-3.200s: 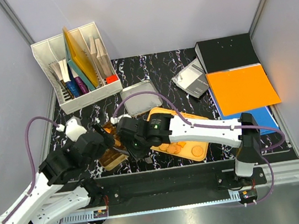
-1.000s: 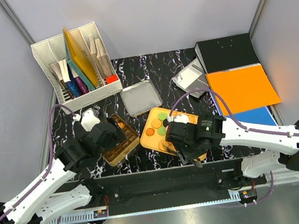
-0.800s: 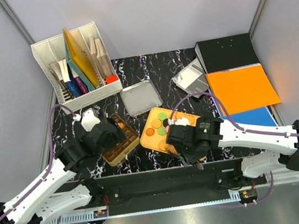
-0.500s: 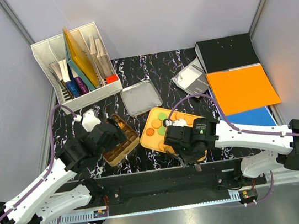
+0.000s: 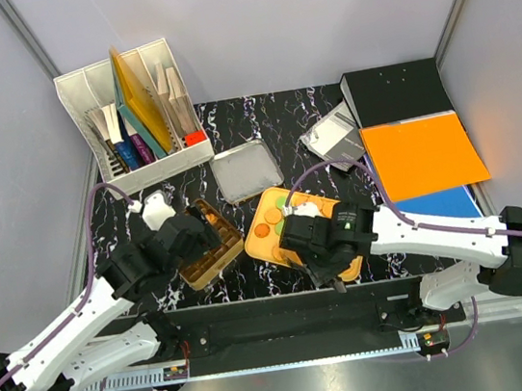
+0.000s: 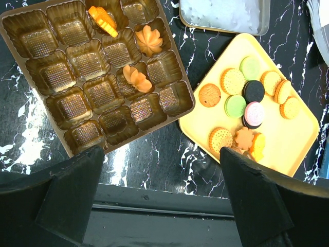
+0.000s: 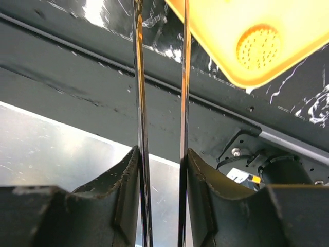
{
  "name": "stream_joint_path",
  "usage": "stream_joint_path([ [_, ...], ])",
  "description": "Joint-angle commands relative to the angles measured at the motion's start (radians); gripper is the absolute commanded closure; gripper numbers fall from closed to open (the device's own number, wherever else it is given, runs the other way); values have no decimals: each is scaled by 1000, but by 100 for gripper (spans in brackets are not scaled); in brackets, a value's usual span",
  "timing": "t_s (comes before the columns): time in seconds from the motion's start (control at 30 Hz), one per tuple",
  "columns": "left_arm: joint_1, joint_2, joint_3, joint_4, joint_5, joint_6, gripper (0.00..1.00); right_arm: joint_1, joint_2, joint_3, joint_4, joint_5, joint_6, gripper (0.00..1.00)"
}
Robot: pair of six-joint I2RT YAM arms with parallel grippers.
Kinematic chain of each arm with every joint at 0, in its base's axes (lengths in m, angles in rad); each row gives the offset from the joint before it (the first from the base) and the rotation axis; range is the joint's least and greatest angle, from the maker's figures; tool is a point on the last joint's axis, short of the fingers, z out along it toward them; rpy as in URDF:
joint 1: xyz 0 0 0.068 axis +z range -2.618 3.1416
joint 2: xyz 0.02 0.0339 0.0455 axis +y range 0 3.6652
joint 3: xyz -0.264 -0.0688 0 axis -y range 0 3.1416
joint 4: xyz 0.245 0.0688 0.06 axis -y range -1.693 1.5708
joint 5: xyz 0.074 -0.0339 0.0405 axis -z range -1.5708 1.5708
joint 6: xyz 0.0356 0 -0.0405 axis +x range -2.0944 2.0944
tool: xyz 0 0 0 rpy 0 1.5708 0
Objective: Pack the cookies
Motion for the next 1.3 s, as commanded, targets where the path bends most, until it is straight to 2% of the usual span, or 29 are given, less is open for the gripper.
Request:
stream_joint_path([
  [0.0,3,-18,2,23,-6,-6,1,5,-7,143,-17,93,-15,65],
  [0.3,3,-43,10,-14,-32,-27,1,5,92,340,5,133,-133,66],
  [0.57,5,-87,39,-83,-79,-47,1,5,316,510,108,53,-276,67],
  [1.07,5,-138,28,-144,-90,-82,1,3,448,561,179,-7,-334,67],
  [1.17,5,-138,30,-143,-86,-81,1,5,467,582,179,-22,-339,62],
  [1.27,5,-135,31,-143,-86,-78,1,3,471,590,177,-27,-331,51],
])
